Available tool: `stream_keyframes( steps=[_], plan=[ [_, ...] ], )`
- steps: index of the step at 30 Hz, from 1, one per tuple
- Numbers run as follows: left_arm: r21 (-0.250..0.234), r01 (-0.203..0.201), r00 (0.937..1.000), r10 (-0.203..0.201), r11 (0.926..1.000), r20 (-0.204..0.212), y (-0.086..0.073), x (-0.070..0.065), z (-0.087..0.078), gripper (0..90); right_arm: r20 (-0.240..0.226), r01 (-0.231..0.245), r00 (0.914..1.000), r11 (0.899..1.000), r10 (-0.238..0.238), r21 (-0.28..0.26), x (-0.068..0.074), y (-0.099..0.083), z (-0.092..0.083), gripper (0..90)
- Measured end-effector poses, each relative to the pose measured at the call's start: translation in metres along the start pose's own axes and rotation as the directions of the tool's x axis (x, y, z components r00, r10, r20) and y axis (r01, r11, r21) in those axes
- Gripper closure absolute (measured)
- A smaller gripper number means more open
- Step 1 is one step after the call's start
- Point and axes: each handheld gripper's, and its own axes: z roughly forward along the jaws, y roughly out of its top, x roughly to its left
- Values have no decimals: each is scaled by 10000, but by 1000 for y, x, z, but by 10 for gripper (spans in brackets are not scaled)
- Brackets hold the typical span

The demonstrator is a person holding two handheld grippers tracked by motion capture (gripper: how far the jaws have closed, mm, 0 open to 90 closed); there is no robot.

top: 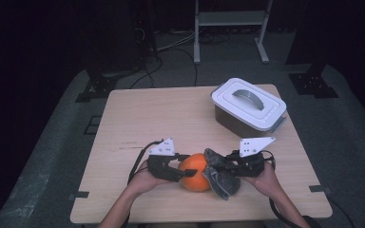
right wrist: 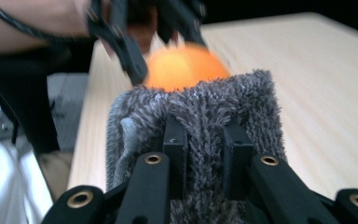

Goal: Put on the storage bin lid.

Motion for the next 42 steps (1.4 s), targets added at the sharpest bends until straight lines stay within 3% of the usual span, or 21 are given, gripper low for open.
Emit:
stream_keyframes(
  steps=[2,4,8,12,16,18,22,25,29,32,35,37,39,42],
  plan=[
    [158,-212,9996,215,9996,-185,5,-5,2,466,-123,129,9998,9995,-133,-282,4,6,1,747],
    [186,-241,9992,247,9995,-320,7,-6,0,477,10,390,9992,9991,-390,-141,6,8,3,748],
    [85,140,9989,-136,9999,-449,5,-3,-3,476,111,64,9999,9997,-67,222,-1,-3,4,748],
    [17,236,9986,-235,9997,-473,5,-3,-2,473,293,-105,9995,9981,87,607,-6,-7,3,747],
    [-13,121,9991,-121,9999,-402,5,-5,1,457,174,190,9997,9998,-190,-37,2,3,1,745],
    [89,16,9993,-13,10000,-378,5,-6,2,413,123,364,9993,9992,-367,192,3,4,5,745],
    [-183,92,9997,-96,9998,-237,1,-2,3,293,51,214,9998,9990,-216,401,-2,-5,6,746],
    [-218,50,10000,-49,9997,63,-2,1,5,195,28,143,9999,9985,-144,523,-4,-8,5,746],
    [-361,-57,9993,70,9993,368,-7,4,7,138,93,99,9999,9975,-106,694,-7,-11,3,745],
    [-428,18,9983,6,9991,581,-11,8,5,161,117,32,9999,9970,-41,772,-8,-12,4,745],
    [-251,-31,9995,39,9997,323,-10,7,2,354,78,-13,10000,9970,7,773,-8,-11,4,744],
    [-213,-20,9999,23,9998,168,-7,5,0,427,192,79,9998,9976,-93,690,-6,-7,3,744],
    [-211,55,10000,-55,9998,28,-3,2,0,463,170,129,9998,9996,-134,236,-3,0,0,745],
    [-61,-181,9996,180,9998,-197,4,-6,4,469,52,310,9995,9992,-309,-232,3,8,-2,744]
  ],
)
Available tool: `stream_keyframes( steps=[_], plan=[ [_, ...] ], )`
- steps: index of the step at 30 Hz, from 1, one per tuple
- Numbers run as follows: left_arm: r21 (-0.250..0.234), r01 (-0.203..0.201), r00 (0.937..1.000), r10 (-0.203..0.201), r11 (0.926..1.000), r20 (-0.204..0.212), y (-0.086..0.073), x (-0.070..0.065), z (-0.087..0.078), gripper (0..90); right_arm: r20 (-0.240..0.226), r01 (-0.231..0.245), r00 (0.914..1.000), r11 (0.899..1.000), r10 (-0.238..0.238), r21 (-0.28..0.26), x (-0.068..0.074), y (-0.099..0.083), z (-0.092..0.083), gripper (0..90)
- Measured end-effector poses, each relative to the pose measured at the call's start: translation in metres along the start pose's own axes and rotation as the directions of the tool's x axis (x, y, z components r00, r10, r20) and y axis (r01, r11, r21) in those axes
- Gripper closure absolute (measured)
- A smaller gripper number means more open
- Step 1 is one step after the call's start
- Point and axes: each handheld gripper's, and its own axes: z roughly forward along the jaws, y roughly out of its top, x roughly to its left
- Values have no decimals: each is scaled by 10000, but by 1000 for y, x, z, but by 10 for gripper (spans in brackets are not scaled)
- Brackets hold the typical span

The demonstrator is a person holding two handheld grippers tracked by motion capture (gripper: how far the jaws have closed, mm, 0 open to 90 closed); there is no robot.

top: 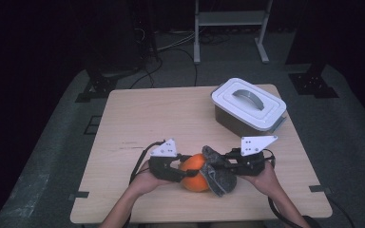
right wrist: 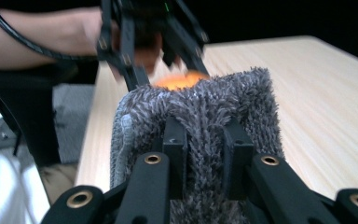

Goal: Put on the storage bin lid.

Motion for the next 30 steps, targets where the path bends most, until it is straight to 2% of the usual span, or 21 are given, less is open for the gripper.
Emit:
stream_keyframes(
  steps=[2,4,6,10,13,15,16,18,20,23,25,28,30],
  plan=[
    [104,-166,9998,168,9998,-136,2,-4,2,468,69,158,9999,9997,-159,159,2,0,1,744],
    [114,-107,9999,108,9999,-85,1,-3,2,448,36,-61,10000,9999,61,133,-1,-5,0,744],
    [62,-21,10000,21,10000,-6,0,-2,3,374,34,-158,9999,9993,157,346,-5,-10,0,745],
    [42,-204,9998,204,9998,-48,-2,0,3,192,-18,-285,9996,9985,286,474,-7,-15,-1,744],
    [48,-1,10000,0,10000,61,-8,4,4,154,-44,-349,9994,9983,352,466,-9,-17,-2,744],
    [41,125,9995,-126,9999,275,-11,6,7,176,-108,-509,9986,9978,514,432,-11,-18,-3,742],
    [46,102,9994,-103,9999,330,-12,5,8,232,-139,-557,9983,9974,564,458,-11,-18,-3,740],
    [13,156,9997,-157,9999,208,-12,4,7,336,-69,-478,9988,9975,482,528,-9,-14,-3,737],
    [-62,168,9998,-167,9998,55,-10,3,6,396,54,-307,9995,9988,305,369,-6,-10,-5,737],
    [-69,69,9999,-70,10000,-116,-7,-1,9,429,40,9,10000,10000,-10,78,0,0,-5,737],
    [-39,20,9998,-20,10000,-215,-6,-2,9,447,86,217,9997,9995,-219,243,3,2,-2,738],
    [-173,149,9994,-154,9997,-294,-5,1,5,466,82,-36,10000,9999,35,158,-1,-3,-5,741],
    [-241,247,9989,-257,9994,-398,-5,2,3,466,250,-274,9993,9991,266,327,-7,-9,-7,741]
  ],
)
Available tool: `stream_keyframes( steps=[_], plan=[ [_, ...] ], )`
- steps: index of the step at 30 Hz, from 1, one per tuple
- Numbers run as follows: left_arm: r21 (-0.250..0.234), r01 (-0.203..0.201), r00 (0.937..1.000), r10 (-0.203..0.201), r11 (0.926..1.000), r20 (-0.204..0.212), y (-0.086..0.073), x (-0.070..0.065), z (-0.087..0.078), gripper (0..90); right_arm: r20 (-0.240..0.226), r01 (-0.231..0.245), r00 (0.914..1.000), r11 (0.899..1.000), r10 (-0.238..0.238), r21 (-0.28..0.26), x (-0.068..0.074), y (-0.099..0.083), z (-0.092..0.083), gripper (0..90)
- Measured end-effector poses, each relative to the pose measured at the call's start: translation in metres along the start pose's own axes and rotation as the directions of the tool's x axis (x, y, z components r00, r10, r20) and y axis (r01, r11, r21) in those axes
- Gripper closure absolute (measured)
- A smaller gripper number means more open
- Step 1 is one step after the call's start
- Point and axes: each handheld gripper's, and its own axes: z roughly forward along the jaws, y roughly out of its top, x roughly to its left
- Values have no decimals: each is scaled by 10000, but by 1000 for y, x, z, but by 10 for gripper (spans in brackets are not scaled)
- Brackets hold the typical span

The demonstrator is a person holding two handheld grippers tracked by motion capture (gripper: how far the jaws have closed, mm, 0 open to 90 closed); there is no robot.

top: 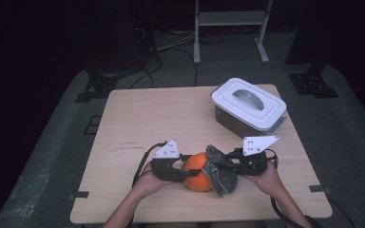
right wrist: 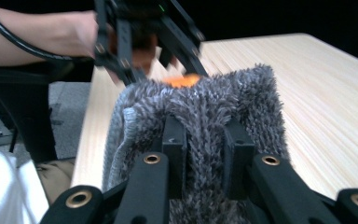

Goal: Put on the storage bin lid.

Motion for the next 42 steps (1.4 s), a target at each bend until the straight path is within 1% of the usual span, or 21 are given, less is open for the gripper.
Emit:
stream_keyframes(
  steps=[4,7,10,12,14,16,17,19,21,23,25,26,28,30,32,34,35,37,38,40,42],
  plan=[
    [11,-35,9999,35,10000,-119,2,-1,-2,466,210,-101,9997,9993,93,365,-4,-4,-2,739],
    [-66,-90,9999,89,9999,-104,5,-2,-4,466,284,235,9993,9997,-238,88,2,4,-4,739],
    [-70,-82,9999,81,9999,-145,7,-3,-8,464,277,260,9993,9996,-258,-85,3,6,-5,738],
    [149,-174,9998,176,9997,-127,5,-3,-7,459,257,120,9996,9999,-123,116,0,2,-2,739],
    [207,-207,9998,207,9996,-10,2,-2,-5,431,188,-9,9998,9982,-2,597,-2,-4,4,738],
    [174,-109,9999,108,9998,48,2,-1,-4,370,66,-131,9999,9980,127,615,-4,-7,5,738],
    [171,-149,9999,148,9997,21,1,0,-3,358,97,-106,9999,9976,100,690,-4,-6,4,738],
    [107,-25,10000,25,9999,39,-1,2,-2,356,253,-48,9997,9961,26,882,-4,-4,3,738],
    [123,-55,10000,55,9999,-10,-2,1,-1,372,279,7,9996,9983,-23,588,-1,-2,1,739],
    [82,-32,10000,32,10000,-14,-1,-1,2,377,73,201,9998,9997,-202,107,4,5,-1,739],
    [72,-177,9997,175,9998,197,0,-4,5,374,-36,342,9994,9993,-342,-122,8,11,-1,739],
    [63,-248,9994,247,9997,250,1,-4,5,366,-70,421,9991,9991,-422,-85,10,12,1,739],
    [46,-267,9991,265,9996,339,1,-3,4,316,-80,451,9990,9989,-450,100,10,9,4,741],
    [-106,-123,9992,127,9999,380,0,0,3,245,-235,216,9995,9998,-217,-17,6,3,4,741],
    [-26,48,9994,-47,10000,349,-1,3,4,182,-290,114,9995,9999,-114,-6,3,0,3,741],
    [67,170,9986,-173,9998,497,-4,4,7,195,-250,26,9997,10000,-26,10,0,-1,1,741],
    [99,77,9982,-83,9999,597,-5,3,8,255,-196,26,9998,10000,-24,92,-1,-1,0,741],
    [123,-48,9991,43,9999,431,-3,1,9,366,-38,55,10000,9997,-54,229,-1,1,-2,740],
    [135,-60,9992,55,9999,387,-2,0,9,395,89,178,9998,9997,-180,148,2,3,-4,740],
    [113,-65,9996,62,9999,267,-1,-3,10,425,96,348,9994,9994,-347,-87,7,9,-5,741],
    [135,-55,9999,53,9999,110,1,-5,12,432,116,615,9980,9981,-615,-12,11,13,-3,741]
  ],
)
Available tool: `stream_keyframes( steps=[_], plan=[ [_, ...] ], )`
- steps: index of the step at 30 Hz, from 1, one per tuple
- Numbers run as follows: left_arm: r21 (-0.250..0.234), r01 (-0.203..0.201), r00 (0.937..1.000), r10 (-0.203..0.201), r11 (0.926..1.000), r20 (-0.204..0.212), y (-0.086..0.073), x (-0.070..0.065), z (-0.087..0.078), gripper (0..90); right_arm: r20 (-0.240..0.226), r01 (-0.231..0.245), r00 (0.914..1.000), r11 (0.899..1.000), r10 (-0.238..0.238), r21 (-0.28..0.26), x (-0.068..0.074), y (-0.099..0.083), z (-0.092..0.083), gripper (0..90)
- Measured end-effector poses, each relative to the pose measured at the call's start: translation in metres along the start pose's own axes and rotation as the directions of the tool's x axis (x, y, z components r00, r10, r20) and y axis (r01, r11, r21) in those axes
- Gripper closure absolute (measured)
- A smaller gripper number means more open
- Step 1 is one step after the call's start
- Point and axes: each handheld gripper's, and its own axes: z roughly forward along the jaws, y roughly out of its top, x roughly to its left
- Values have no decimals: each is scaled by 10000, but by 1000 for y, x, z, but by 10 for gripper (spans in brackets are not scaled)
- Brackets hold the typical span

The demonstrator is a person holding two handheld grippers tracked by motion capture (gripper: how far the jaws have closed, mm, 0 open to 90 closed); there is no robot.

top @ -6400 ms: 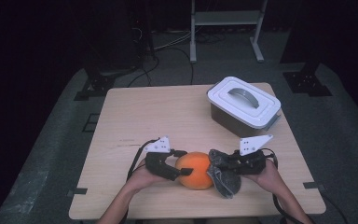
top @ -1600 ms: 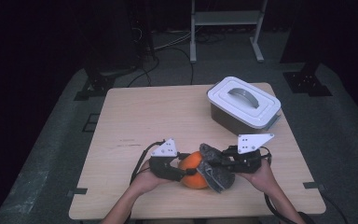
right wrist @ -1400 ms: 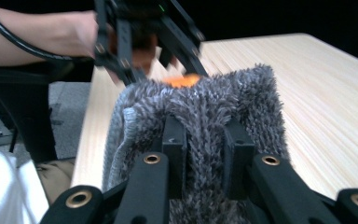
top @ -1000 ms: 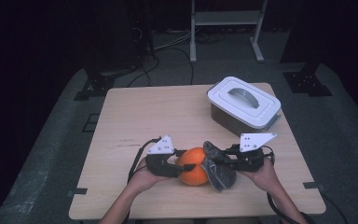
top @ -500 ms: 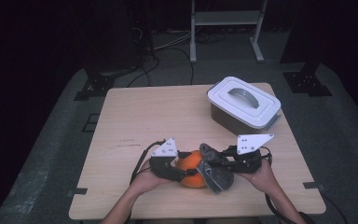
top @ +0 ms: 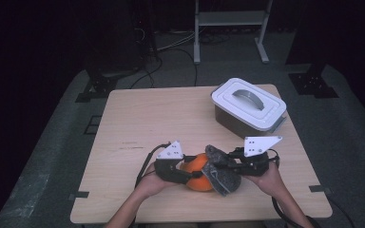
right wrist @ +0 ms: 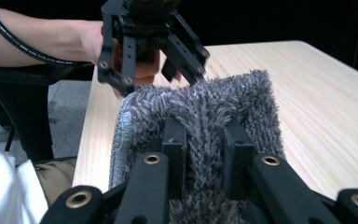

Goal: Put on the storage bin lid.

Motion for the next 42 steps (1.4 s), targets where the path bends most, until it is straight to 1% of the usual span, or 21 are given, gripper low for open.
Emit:
stream_keyframes(
  steps=[1,2,4,5,8,13,15,17,19,21,22,25,26,28,30,32,34,36,38,40,42],
  plan=[
    [-19,68,9999,-68,10000,-92,0,1,-1,436,71,101,9999,9998,-102,165,1,0,2,741],
    [-49,161,9998,-161,9999,-133,0,2,-2,441,73,43,10000,10000,-44,80,0,-3,3,741],
    [-197,549,9982,-553,9983,-237,-1,6,-5,444,131,-67,9999,10000,66,54,-4,-7,2,741],
    [-325,785,9965,-794,9964,-264,-2,9,-7,444,218,-139,9997,9998,136,156,-6,-10,1,741],
    [-483,1083,9934,-1100,9929,-330,-4,13,-9,440,427,-375,9985,9980,353,505,-10,-17,-2,741],
    [-578,1361,9896,-1385,9890,-395,-3,13,-6,428,456,-104,9989,9997,93,239,-5,-8,-1,741],
    [-646,1554,9858,-1589,9857,-536,-3,14,-6,416,482,59,9988,9995,-74,308,-2,-6,2,739],
    [-736,1761,9819,-1804,9816,-569,-4,15,-8,412,442,2,9990,9997,-14,263,-3,-8,3,740],
    [-700,1848,9812,-1881,9803,-434,-5,17,-9,412,409,-132,9991,9992,116,382,-6,-12,2,741],
    [-596,1743,9840,-1761,9829,-271,-5,16,-9,411,376,-287,9989,9985,269,474,-9,-15,0,741],
    [-567,1562,9871,-1578,9861,-257,-4,15,-8,411,397,-317,9988,9985,300,438,-10,-16,-1,741],
    [-262,674,9977,-674,9974,28,-1,7,-4,406,396,-474,9981,9989,475,-20,-11,-14,-7,741],
    [-180,403,9991,-401,9990,144,0,4,-3,399,337,-524,9980,9984,531,-220,-12,-13,-8,740],
    [-78,-5,9997,7,10000,249,1,-1,-1,371,270,-585,9979,9982,589,-134,-13,-14,-7,739],
    [93,-127,9988,122,9999,471,2,-3,0,308,11,-717,9974,9974,717,28,-14,-19,-4,737],
    [69,-235,9972,229,9997,709,0,-3,-2,248,-301,-775,9965,9969,779,148,-14,-22,-3,736],
    [108,-187,9978,180,9998,633,-1,-1,-3,212,-484,-728,9961,9970,740,258,-13,-24,-4,736],
    [161,-157,9979,146,9997,634,-2,0,-2,242,-582,-789,9951,9965,804,281,-14,-25,-4,736],
    [172,-272,9980,262,9995,569,-3,-2,0,346,-610,-887,9940,9955,907,340,-16,-25,-5,736],
    [210,-693,9969,685,9974,377,-1,-6,0,434,-542,-850,9947,9957,870,378,-14,-21,-7,738],
    [242,-1074,9941,1069,9939,194,3,-12,0,470,-556,-709,9959,9975,710,52,-10,-13,-9,740]
  ],
)
